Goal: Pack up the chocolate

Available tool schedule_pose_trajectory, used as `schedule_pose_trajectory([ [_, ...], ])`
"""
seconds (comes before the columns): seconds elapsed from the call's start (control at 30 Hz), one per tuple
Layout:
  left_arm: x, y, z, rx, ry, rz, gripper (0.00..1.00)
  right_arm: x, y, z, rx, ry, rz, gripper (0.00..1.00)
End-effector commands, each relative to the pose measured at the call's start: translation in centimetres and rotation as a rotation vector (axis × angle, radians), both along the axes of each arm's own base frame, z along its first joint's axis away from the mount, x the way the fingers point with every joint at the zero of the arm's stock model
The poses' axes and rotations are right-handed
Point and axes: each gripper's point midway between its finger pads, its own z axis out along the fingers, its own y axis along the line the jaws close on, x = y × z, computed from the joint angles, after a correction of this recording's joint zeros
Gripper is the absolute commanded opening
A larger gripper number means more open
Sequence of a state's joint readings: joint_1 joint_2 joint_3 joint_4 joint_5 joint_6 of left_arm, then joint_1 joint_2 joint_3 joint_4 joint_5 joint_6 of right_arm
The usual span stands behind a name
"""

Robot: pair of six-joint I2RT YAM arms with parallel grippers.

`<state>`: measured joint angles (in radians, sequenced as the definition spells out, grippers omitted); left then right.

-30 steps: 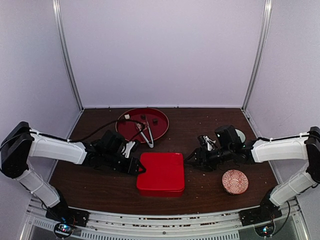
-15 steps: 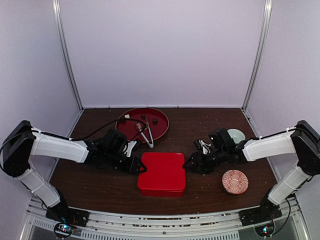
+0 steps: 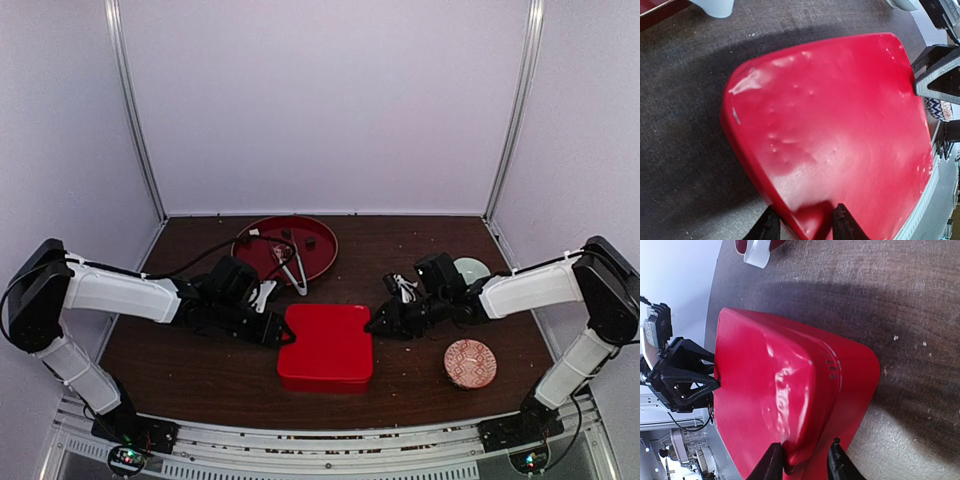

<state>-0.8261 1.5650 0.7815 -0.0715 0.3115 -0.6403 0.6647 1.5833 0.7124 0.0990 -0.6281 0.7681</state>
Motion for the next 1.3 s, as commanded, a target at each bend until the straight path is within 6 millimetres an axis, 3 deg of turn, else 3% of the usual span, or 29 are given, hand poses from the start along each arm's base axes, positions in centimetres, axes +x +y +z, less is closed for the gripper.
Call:
schedule_pose_trajectory([
  [0.0,-0.1,0.1,-0.9,0.058,-0.03,-0.024,0.38,1.4,-2.3,-2.9,-0.142,-0.014,-0.066,0.3],
  [0.17,0.4,0.5,-0.6,0.077,-0.048,-0.011,0.4,1.5,-2.3,-3.8,-0.154,-0.008,-0.047,0.29],
  [0.37,0.7,0.3,-1.2,0.11,-0.042,-0.039,0.4,3.1,-1.2,-0.5,-0.115,-0.116,-0.005,0.54],
  [0.63,1.1,0.1,-1.4,0.13,-0.048,-0.053,0.4,5.8,-0.7,0.7,-0.097,-0.13,0.0,0.62],
  [0.87,1.8,0.3,-1.6,0.132,-0.039,-0.049,0.4,6.0,0.5,-1.1,-0.071,-0.111,0.052,0.57],
  [1.03,2.5,0.6,-1.3,0.142,-0.048,-0.052,0.4,5.8,0.2,-2.9,-0.084,-0.095,0.062,0.38],
  [1.17,3.0,1.3,0.4,0.127,-0.1,-0.033,0.44,5.5,-0.1,-3.7,-0.08,-0.078,0.051,0.29],
  [1.27,2.3,2.0,2.8,0.096,-0.175,-0.05,0.55,5.6,0.0,-3.9,-0.075,-0.076,0.049,0.28],
])
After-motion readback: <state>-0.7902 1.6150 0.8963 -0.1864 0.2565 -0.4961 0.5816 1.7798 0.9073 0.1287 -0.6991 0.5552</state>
